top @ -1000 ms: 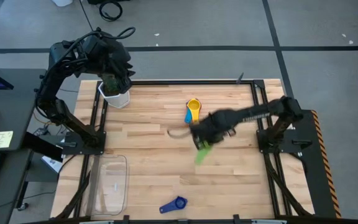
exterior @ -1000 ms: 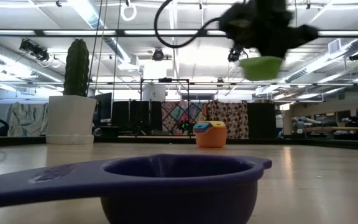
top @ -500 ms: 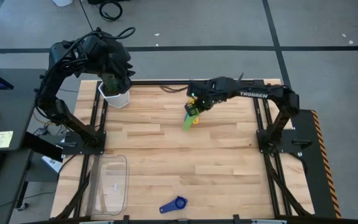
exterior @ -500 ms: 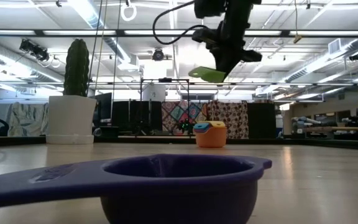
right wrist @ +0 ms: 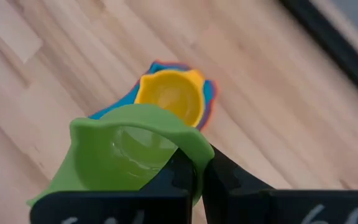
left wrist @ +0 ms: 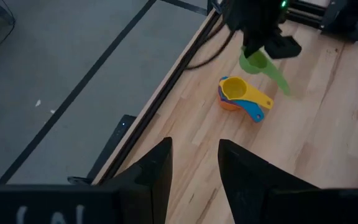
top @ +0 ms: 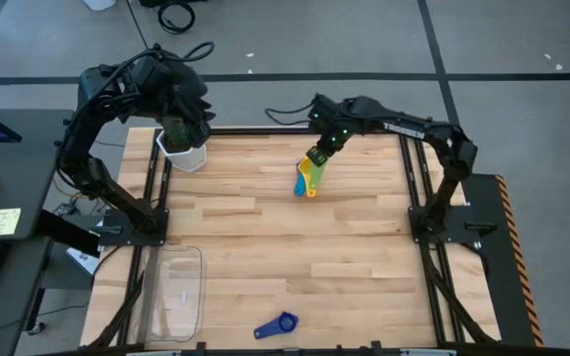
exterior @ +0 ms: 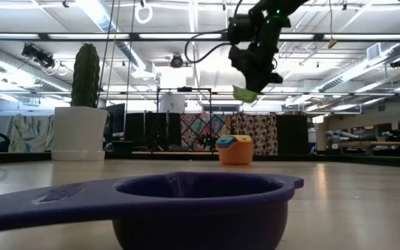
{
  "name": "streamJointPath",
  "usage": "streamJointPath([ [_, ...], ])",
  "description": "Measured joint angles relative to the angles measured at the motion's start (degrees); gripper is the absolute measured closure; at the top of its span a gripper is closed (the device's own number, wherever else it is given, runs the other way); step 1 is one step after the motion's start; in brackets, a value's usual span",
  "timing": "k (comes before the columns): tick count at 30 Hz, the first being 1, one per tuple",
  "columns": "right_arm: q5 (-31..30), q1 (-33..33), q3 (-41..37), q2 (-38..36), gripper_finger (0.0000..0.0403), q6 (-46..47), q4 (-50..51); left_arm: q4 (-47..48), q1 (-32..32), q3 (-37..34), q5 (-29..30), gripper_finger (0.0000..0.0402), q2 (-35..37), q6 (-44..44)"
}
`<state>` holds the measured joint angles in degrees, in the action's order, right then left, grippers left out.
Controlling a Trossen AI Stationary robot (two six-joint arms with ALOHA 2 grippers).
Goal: Nest measuring cups in basket
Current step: Stack the green measuring cup on top of the yellow measuring cup
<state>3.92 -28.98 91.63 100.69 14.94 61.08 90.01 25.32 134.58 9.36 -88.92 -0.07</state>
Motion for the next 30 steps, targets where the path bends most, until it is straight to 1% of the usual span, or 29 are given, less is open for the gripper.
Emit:
streamJointPath([
  [4,2.9,-0.8,0.0,3.9,0.0389,-1.3,0.3,0.0,0.0,0.0,0.0,0.0267,0.0,-1.8],
  [9,3.1,-1.5,-0.1,9.0,0.0389,-5.5,0.2,0.0,0.0,0.0,0.0,0.0267,0.0,-4.0],
  [14,3.3,-1.8,0.0,11.8,0.0389,-8.6,0.1,0.0,0.0,0.0,0.0,0.0267,0.0,-5.3],
  [20,3.8,-2.0,1.7,12.8,0.0389,-10.8,0.0,0.0,0.0,0.0,0.0,0.0267,0.0,-6.8],
  [27,3.7,-2.6,6.6,12.7,0.0389,-12.4,1.3,0.0,0.0,0.0,0.0,0.0267,0.0,-6.9],
  [30,4.6,-2.9,6.9,12.7,0.0389,-12.4,0.8,0.0,0.0,0.0,0.0,0.0267,0.0,-7.3],
])
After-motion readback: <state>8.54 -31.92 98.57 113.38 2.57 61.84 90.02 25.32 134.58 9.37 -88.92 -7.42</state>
